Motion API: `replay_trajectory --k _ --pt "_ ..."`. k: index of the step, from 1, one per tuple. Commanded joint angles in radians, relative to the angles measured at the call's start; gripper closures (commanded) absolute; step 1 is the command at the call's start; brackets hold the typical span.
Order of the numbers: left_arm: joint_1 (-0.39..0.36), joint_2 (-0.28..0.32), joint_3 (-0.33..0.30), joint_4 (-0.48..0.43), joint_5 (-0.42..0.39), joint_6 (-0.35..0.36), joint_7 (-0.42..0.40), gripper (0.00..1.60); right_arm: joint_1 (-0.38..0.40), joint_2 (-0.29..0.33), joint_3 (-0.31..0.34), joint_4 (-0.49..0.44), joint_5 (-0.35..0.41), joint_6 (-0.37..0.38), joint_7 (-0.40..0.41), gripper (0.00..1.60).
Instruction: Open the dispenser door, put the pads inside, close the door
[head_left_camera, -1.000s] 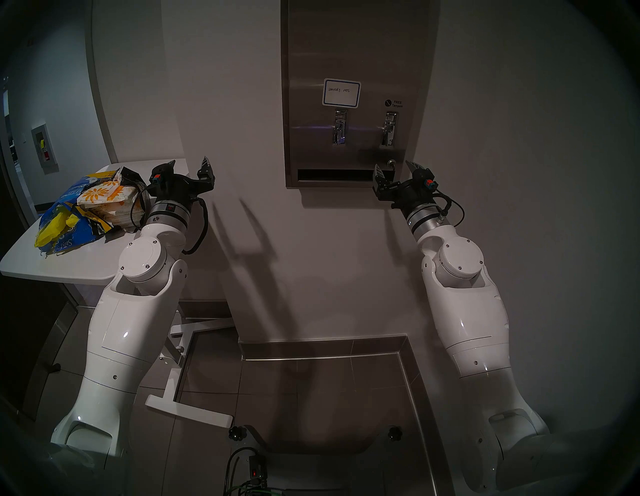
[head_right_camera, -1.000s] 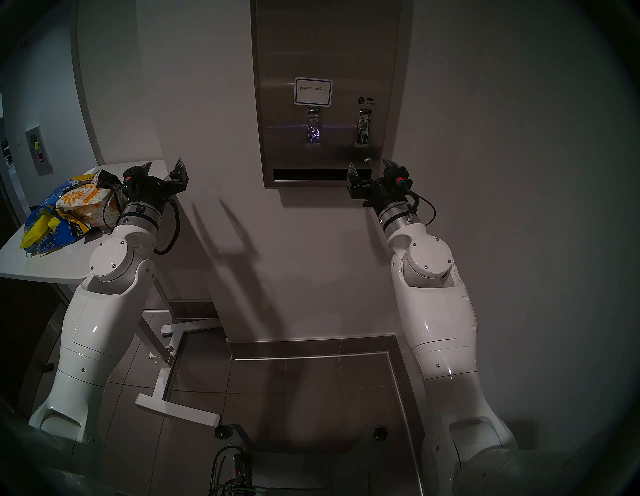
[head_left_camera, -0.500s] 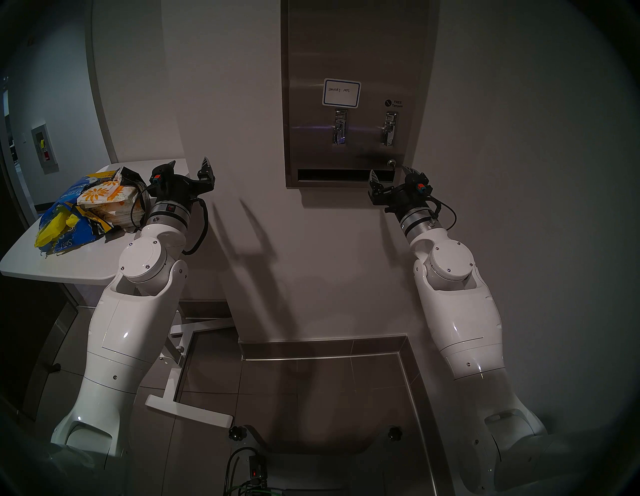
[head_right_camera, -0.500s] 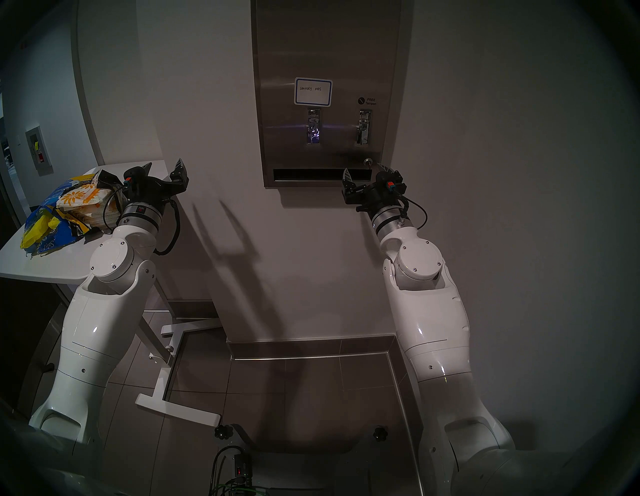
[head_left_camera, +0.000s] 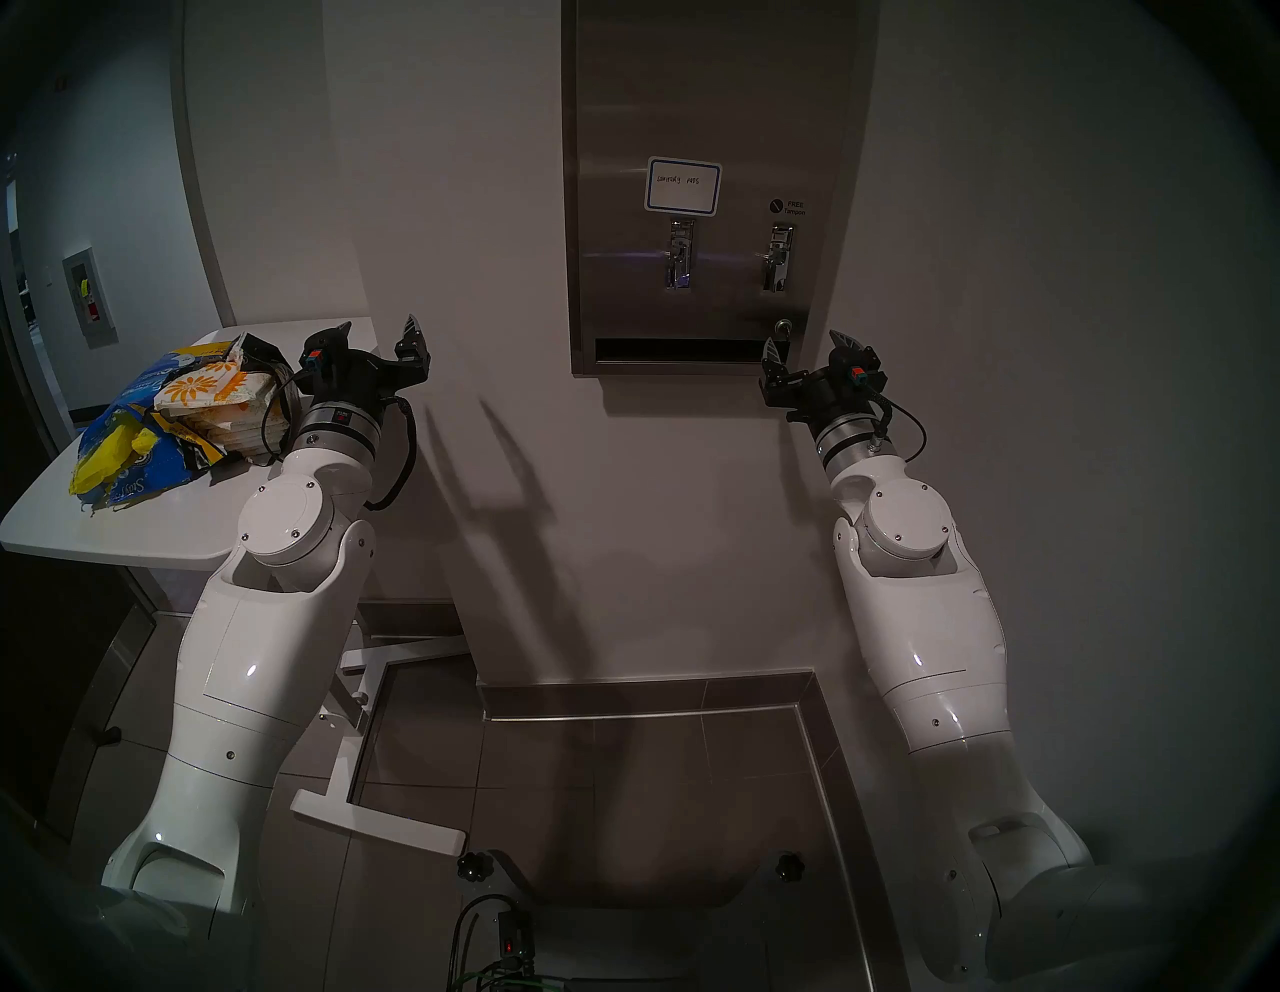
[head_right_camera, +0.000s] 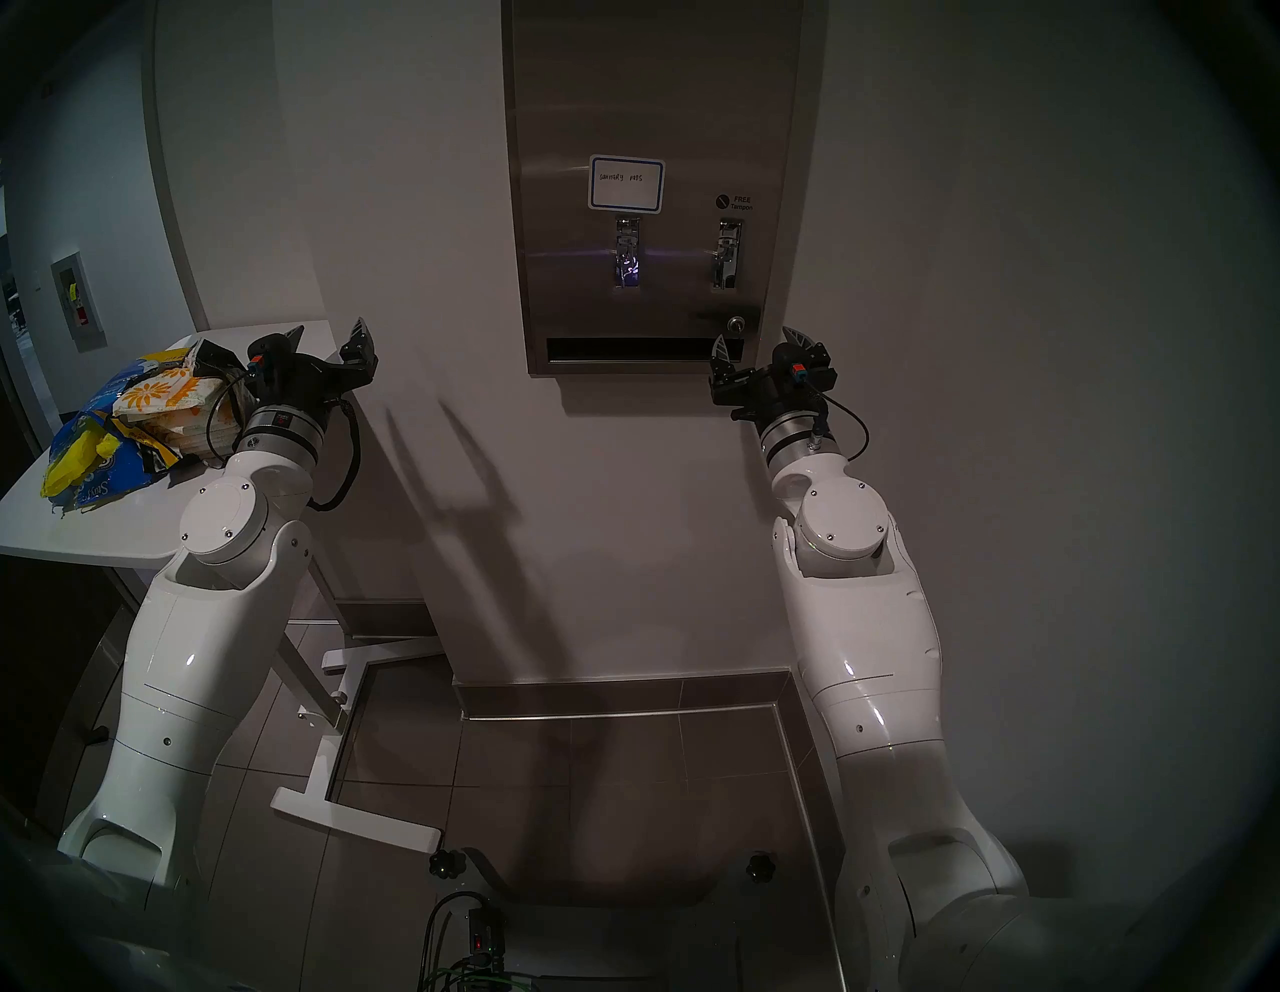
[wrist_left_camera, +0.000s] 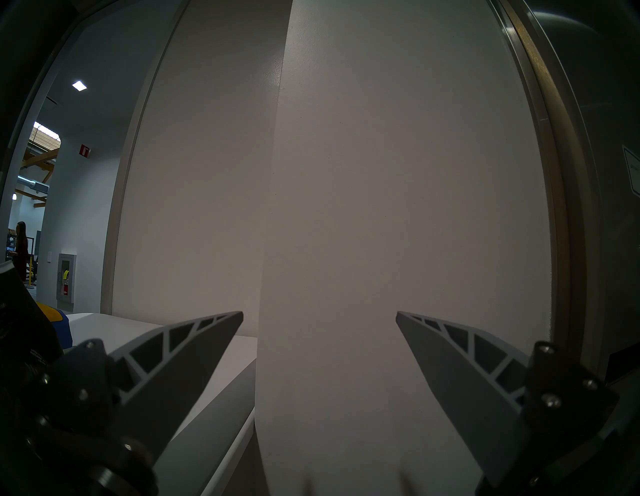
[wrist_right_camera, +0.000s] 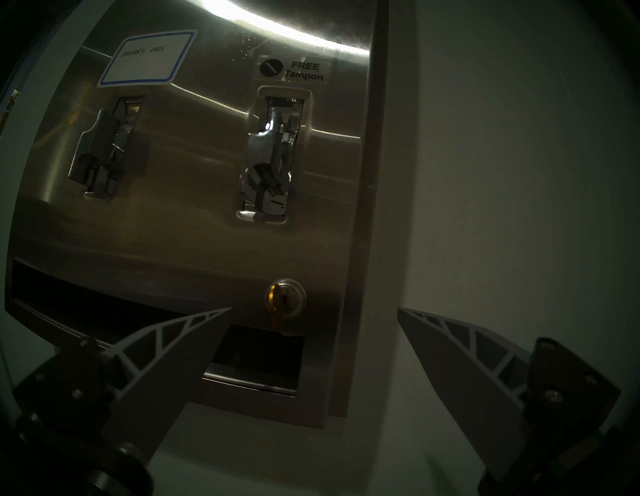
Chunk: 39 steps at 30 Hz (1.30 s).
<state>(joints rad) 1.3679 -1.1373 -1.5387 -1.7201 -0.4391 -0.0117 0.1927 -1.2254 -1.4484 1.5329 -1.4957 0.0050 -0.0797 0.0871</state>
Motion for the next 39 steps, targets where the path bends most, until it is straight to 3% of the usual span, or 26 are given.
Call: replay_trajectory --k 1,18,37,39 --pt "-0.031 0.001 -0.007 -0.026 0.000 -0.010 0.000 0.00 0.065 -0.003 -0.012 -0.004 -0.004 -0.021 0.009 0.00" --pt "-0.031 0.001 -0.007 -0.026 0.000 -0.010 -0.001 0.00 0.101 0.008 -0.010 0.014 -0.015 -0.025 0.035 0.00" --pt "-0.031 0.000 -0.007 -0.026 0.000 -0.010 -0.001 0.00 0.089 0.006 -0.001 -0.007 -0.028 0.004 0.033 0.00" --pt "-0.031 0.000 -0.007 -0.026 0.000 -0.010 -0.001 0.00 0.088 0.005 -0.001 -0.009 -0.029 0.006 0.032 0.27"
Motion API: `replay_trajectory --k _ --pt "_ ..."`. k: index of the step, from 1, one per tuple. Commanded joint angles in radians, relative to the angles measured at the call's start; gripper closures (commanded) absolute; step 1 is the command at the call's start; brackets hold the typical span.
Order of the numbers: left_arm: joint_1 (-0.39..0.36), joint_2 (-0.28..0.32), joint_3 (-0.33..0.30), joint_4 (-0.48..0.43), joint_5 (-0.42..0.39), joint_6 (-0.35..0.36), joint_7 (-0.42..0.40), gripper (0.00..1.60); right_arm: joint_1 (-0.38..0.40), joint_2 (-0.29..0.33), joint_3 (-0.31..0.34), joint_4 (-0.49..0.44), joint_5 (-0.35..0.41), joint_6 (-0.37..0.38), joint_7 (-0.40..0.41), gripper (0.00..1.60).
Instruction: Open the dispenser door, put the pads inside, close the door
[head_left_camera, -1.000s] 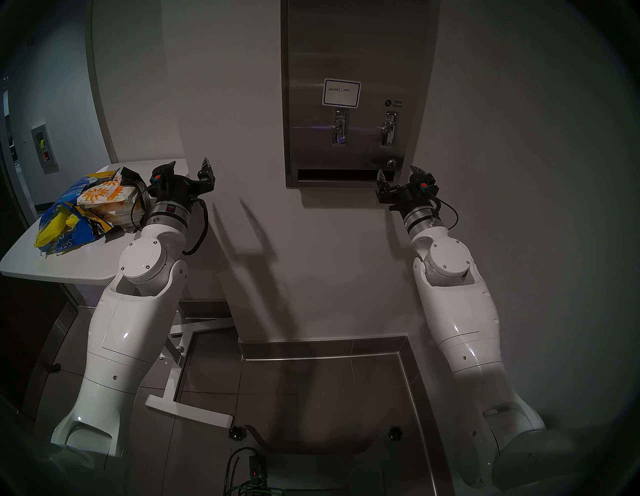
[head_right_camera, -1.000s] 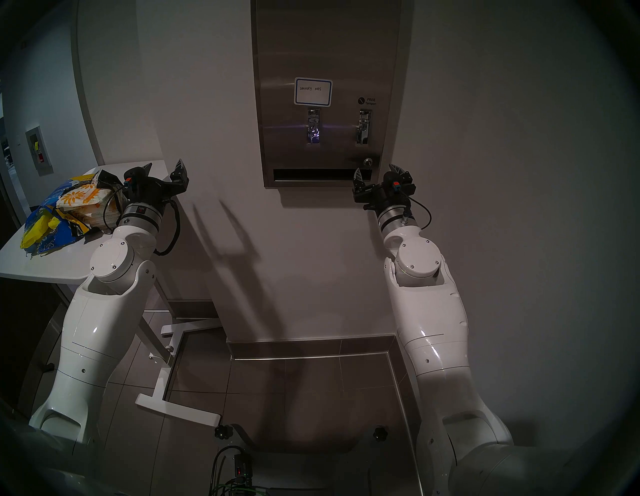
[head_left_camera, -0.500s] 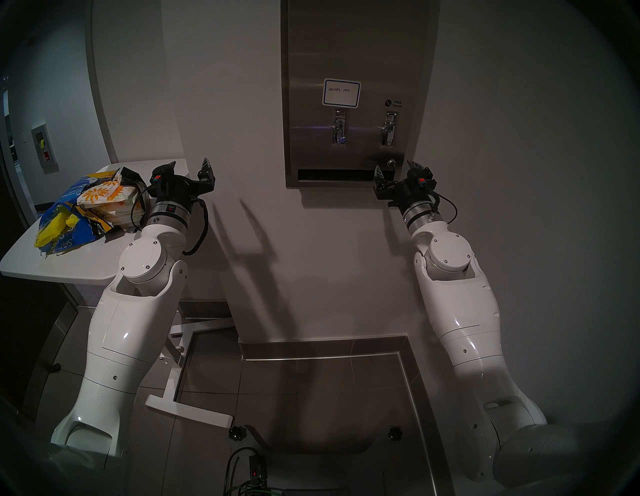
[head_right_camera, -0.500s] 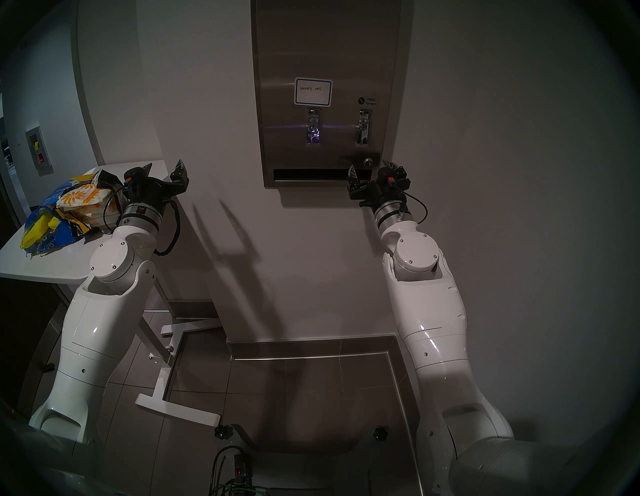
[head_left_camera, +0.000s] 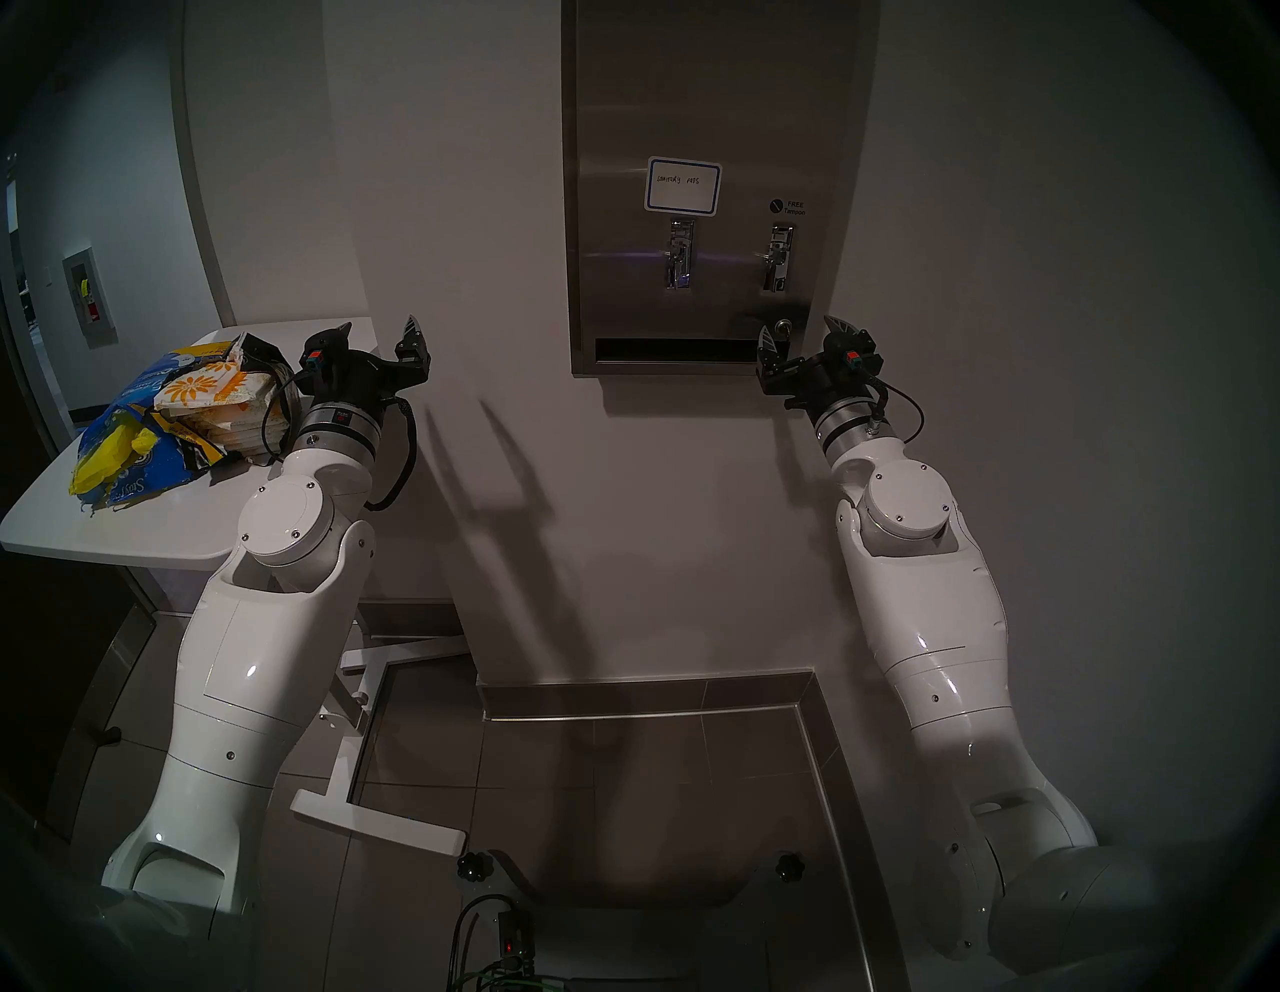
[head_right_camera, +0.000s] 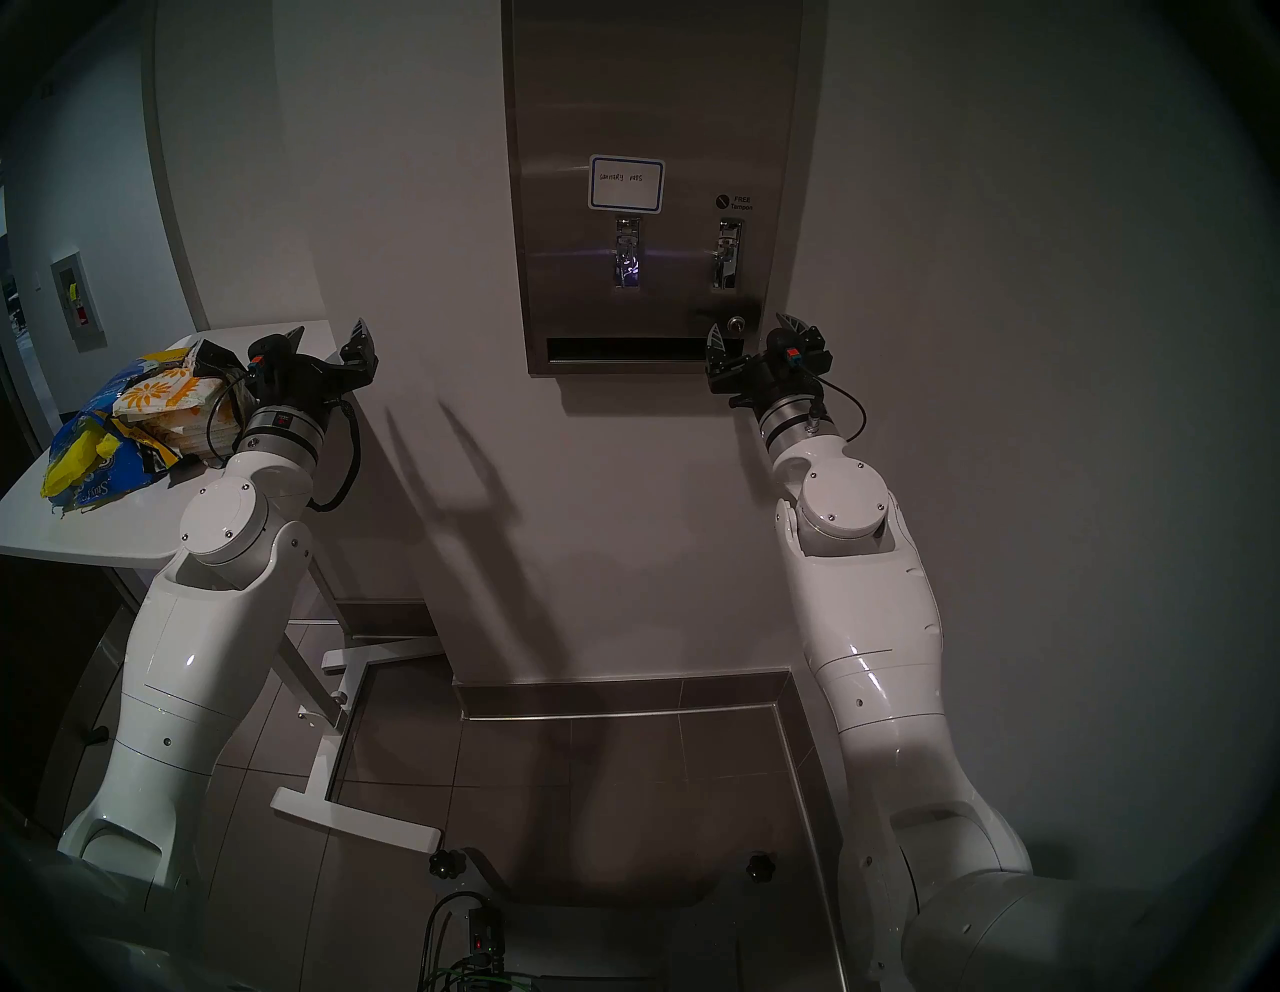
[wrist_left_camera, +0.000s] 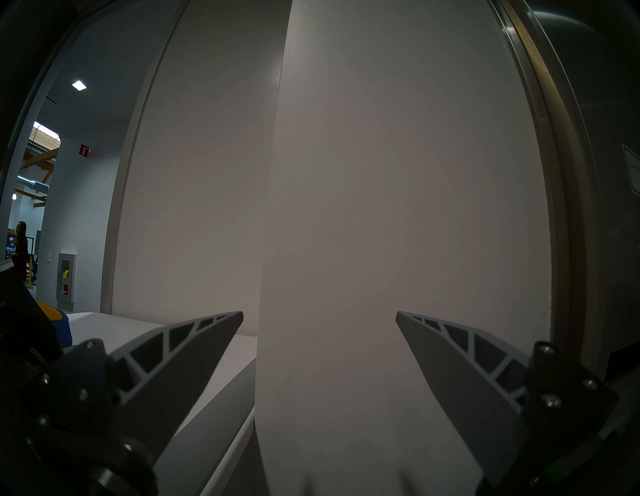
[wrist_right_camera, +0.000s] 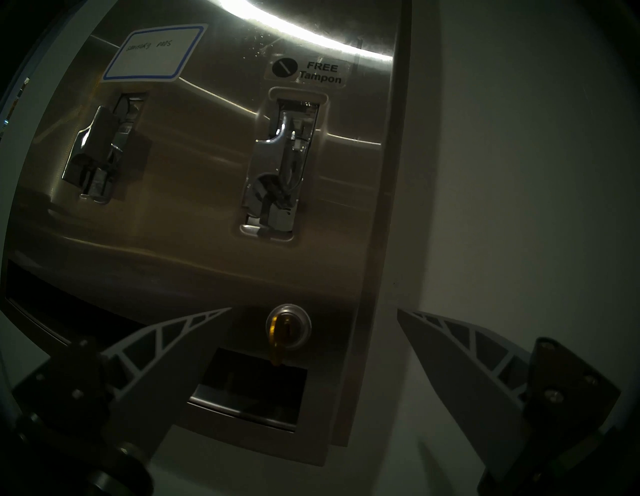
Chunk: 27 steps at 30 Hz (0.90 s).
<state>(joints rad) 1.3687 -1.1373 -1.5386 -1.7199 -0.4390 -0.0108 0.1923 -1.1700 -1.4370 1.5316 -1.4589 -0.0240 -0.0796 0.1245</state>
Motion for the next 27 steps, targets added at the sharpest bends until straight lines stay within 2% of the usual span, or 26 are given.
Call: replay_trajectory --k 1,4,7,12,15,18,21,26,27 --pt "-0.032 0.000 -0.007 -0.026 0.000 -0.011 0.000 0.00 0.032 -0.007 0.000 -0.047 -0.001 0.007 -0.006 0.54" --pt "-0.032 0.000 -0.007 -0.026 0.000 -0.011 0.000 0.00 0.028 -0.009 0.000 -0.050 -0.001 0.012 -0.007 0.58" --pt "-0.032 0.000 -0.007 -0.026 0.000 -0.011 0.000 0.00 0.027 -0.011 0.002 -0.052 0.000 0.014 -0.006 0.84" --pt "-0.032 0.000 -0.007 -0.026 0.000 -0.011 0.000 0.00 0.026 -0.016 0.001 -0.050 0.000 0.019 -0.003 0.86" --pt "-0.032 0.000 -0.007 -0.026 0.000 -0.011 0.000 0.00 0.027 -0.018 -0.001 -0.046 0.000 0.023 0.001 0.92" --pt "-0.032 0.000 -0.007 -0.026 0.000 -0.011 0.000 0.00 0.026 -0.022 -0.003 -0.045 0.000 0.033 0.005 0.87" --pt "-0.032 0.000 -0.007 -0.026 0.000 -0.011 0.000 0.00 0.025 -0.025 -0.004 -0.047 0.000 0.041 0.006 1.03" --pt "-0.032 0.000 -0.007 -0.026 0.000 -0.011 0.000 0.00 0.022 -0.029 -0.006 -0.044 0.004 0.050 0.014 1.00" --pt "-0.032 0.000 -0.007 -0.026 0.000 -0.011 0.000 0.00 0.022 -0.029 -0.006 -0.044 0.004 0.051 0.015 1.09"
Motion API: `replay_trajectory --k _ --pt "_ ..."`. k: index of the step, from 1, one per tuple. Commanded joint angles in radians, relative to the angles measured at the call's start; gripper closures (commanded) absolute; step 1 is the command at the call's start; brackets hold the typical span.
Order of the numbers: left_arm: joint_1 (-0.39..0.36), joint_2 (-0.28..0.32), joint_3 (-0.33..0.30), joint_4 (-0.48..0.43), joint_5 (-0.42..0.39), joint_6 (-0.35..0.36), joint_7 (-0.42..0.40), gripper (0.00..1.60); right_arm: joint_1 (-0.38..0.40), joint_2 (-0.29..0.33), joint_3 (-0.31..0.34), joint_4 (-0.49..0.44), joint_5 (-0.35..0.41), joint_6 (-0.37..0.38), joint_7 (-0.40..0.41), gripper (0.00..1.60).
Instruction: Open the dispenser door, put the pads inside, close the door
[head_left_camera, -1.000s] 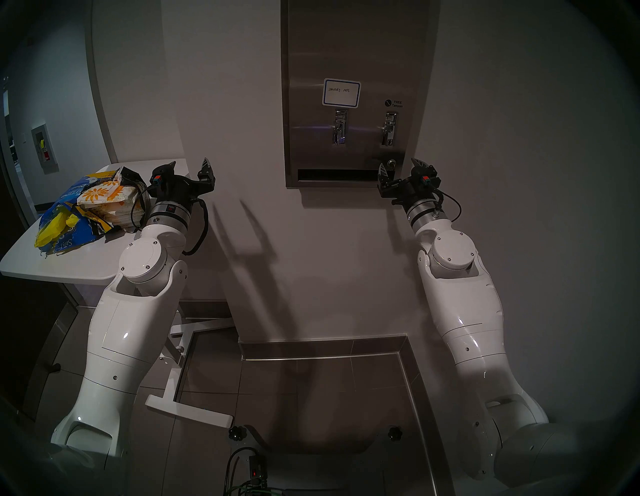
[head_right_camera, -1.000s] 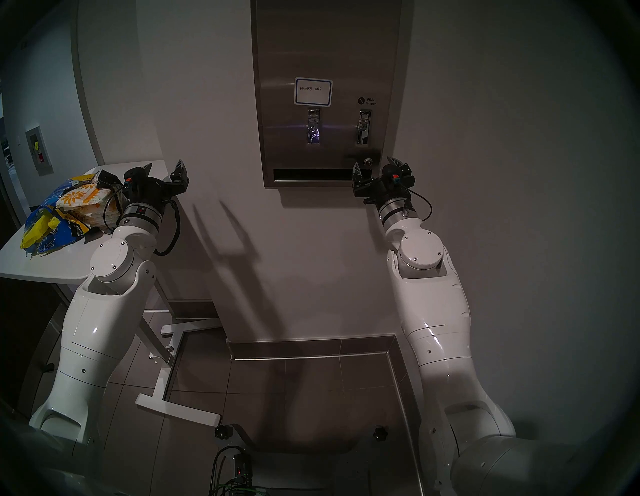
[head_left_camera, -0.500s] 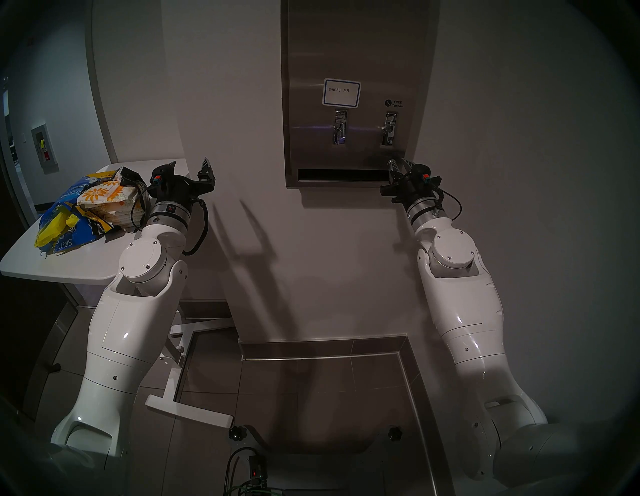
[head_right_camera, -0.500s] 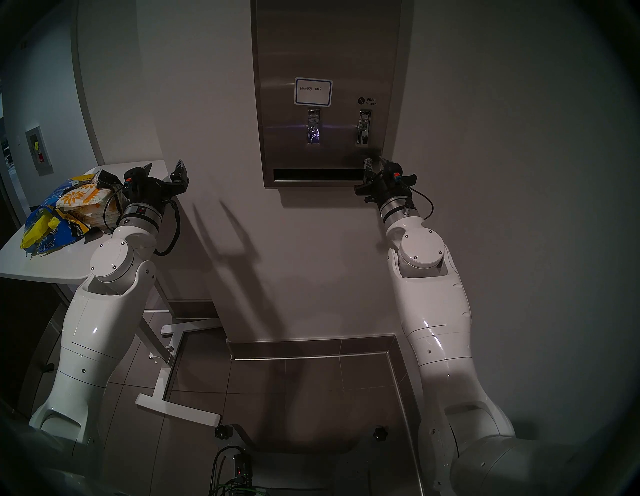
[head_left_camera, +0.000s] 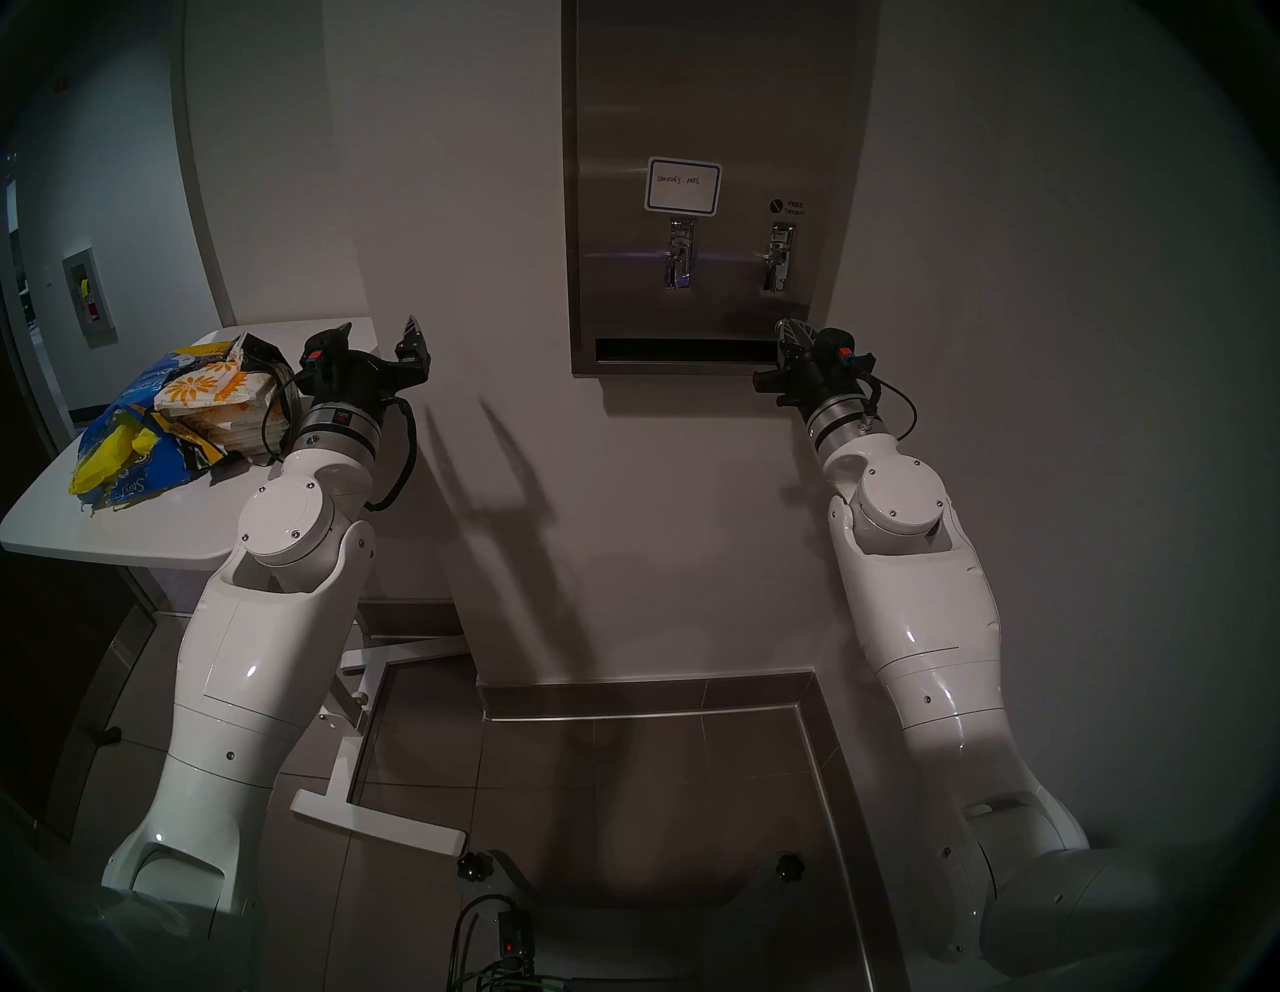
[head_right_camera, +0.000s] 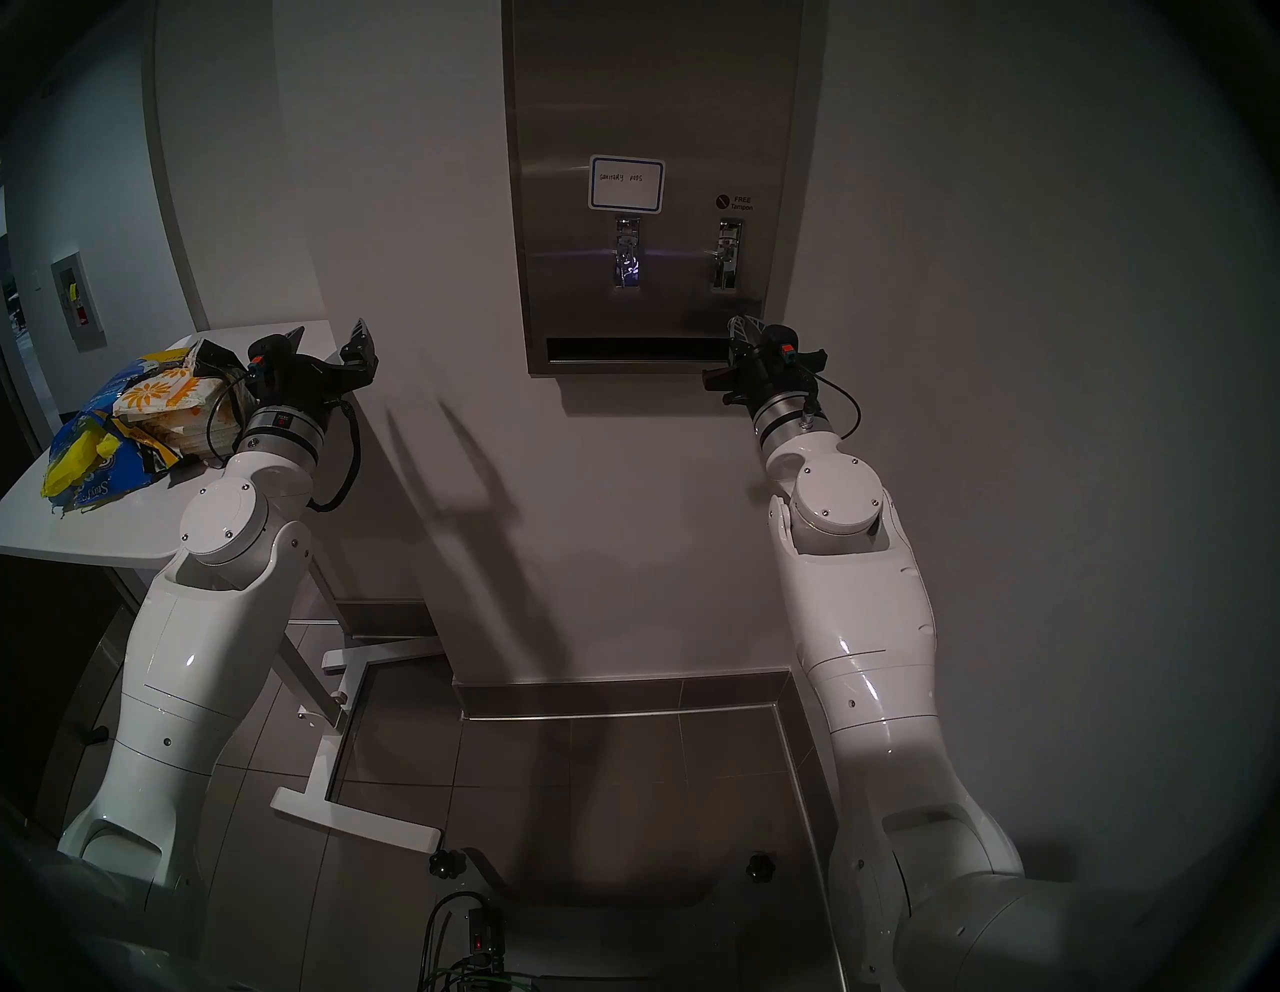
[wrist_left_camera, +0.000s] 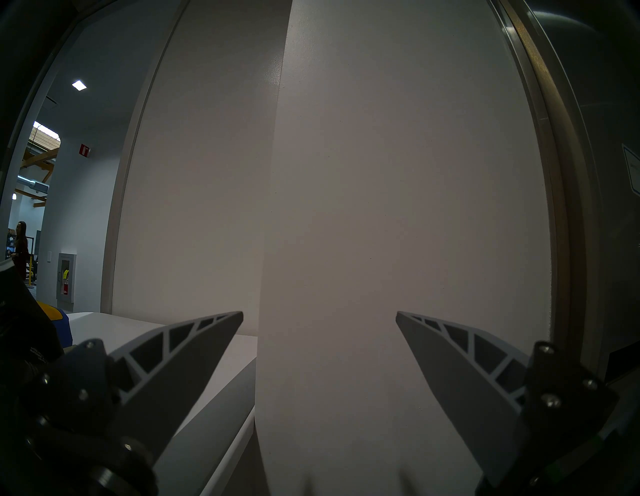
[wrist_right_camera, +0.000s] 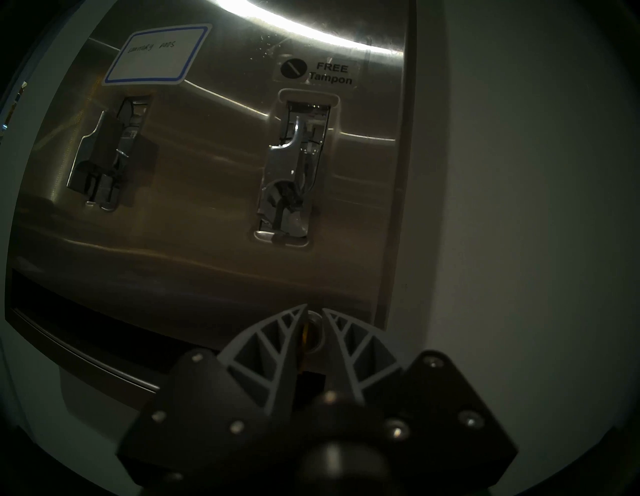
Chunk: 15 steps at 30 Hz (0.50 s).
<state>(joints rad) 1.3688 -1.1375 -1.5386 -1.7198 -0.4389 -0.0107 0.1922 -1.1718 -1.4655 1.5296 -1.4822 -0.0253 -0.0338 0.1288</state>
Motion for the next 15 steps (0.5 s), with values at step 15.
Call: replay_trajectory --k 15 --pt "-0.032 0.000 -0.007 -0.026 0.000 -0.011 0.000 0.00 0.026 0.005 -0.015 -0.028 0.004 0.023 0.047 1.60"
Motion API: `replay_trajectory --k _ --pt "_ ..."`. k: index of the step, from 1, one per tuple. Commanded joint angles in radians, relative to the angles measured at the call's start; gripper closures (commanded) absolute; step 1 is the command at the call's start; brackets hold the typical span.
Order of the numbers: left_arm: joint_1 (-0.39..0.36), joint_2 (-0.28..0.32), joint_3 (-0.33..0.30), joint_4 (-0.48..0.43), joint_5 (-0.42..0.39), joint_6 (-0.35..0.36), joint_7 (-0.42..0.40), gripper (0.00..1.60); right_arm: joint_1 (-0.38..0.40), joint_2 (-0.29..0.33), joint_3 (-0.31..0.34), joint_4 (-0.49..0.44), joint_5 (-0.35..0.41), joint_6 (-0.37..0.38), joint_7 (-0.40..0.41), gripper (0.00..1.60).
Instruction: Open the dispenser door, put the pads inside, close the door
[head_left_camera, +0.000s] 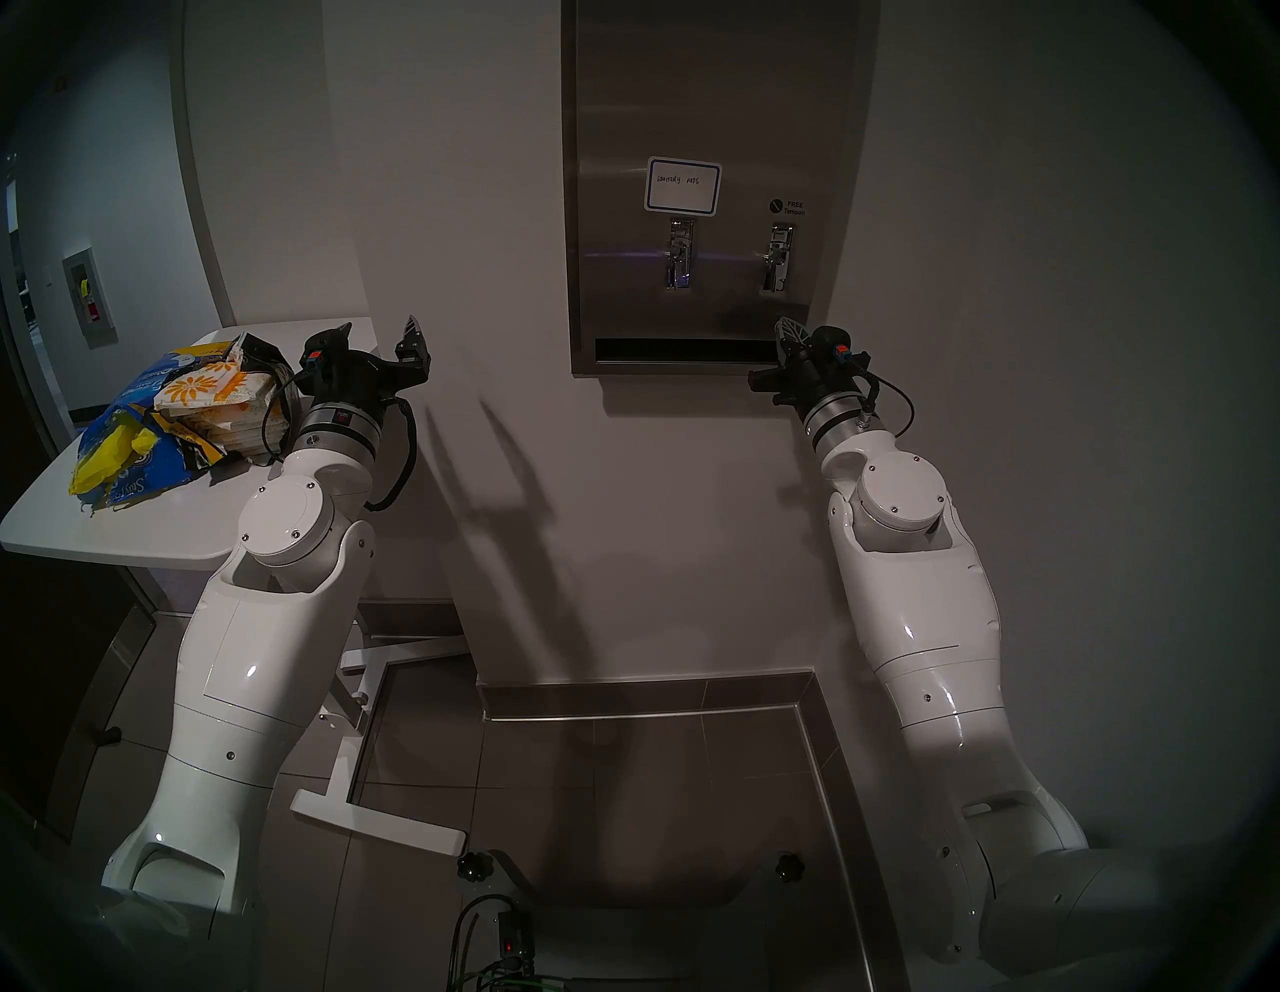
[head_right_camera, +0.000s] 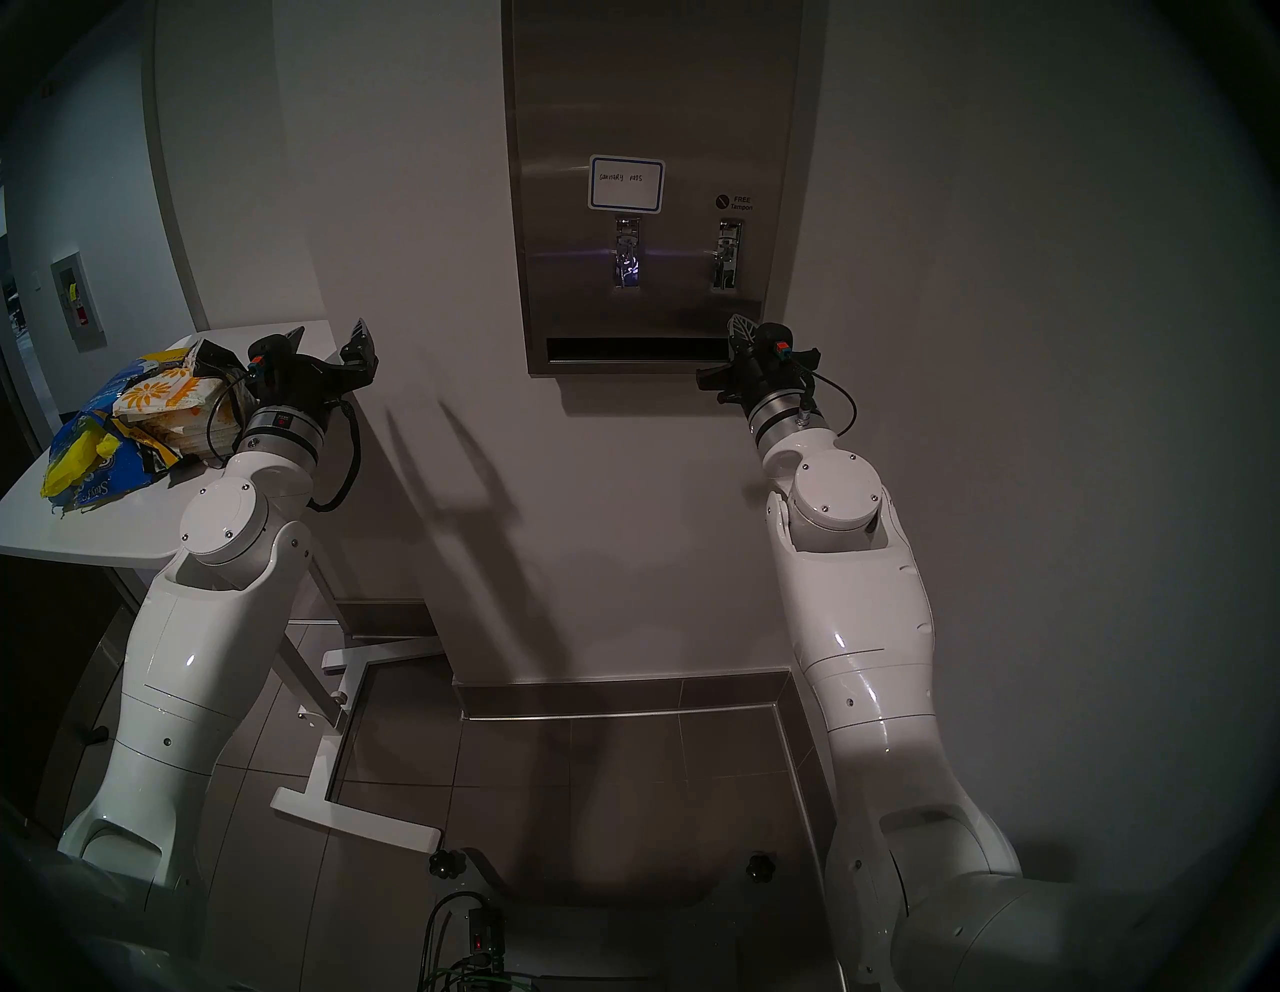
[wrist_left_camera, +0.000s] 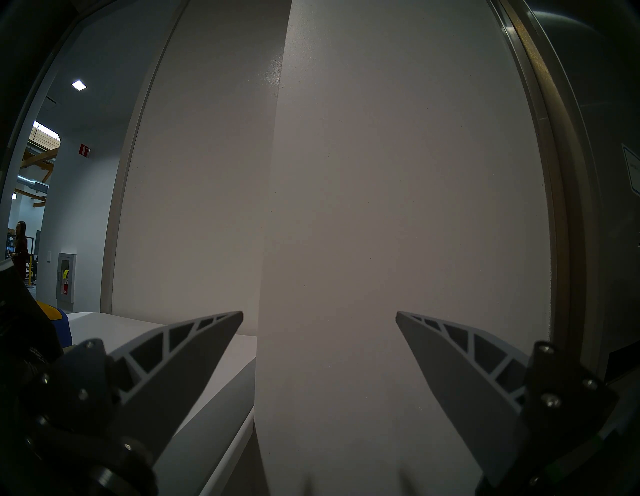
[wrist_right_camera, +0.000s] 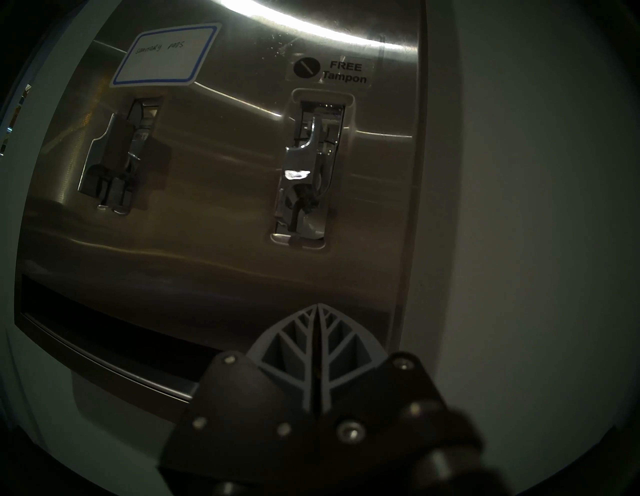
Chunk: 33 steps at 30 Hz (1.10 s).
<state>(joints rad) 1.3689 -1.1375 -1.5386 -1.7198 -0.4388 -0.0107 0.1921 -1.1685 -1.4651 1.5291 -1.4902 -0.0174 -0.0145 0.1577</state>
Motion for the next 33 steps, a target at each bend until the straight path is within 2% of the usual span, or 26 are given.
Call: replay_trajectory --k 1,14,33 --pt "-0.032 0.000 -0.007 -0.026 0.000 -0.011 0.000 0.00 0.021 0.005 -0.016 -0.022 -0.004 0.005 0.019 1.60" --pt "-0.032 0.000 -0.007 -0.026 0.000 -0.011 0.000 0.00 -0.005 0.014 -0.026 -0.076 -0.024 0.034 0.017 1.60" --pt "-0.032 0.000 -0.007 -0.026 0.000 -0.010 0.000 0.00 -0.080 0.001 -0.042 -0.255 -0.087 0.136 -0.030 1.60"
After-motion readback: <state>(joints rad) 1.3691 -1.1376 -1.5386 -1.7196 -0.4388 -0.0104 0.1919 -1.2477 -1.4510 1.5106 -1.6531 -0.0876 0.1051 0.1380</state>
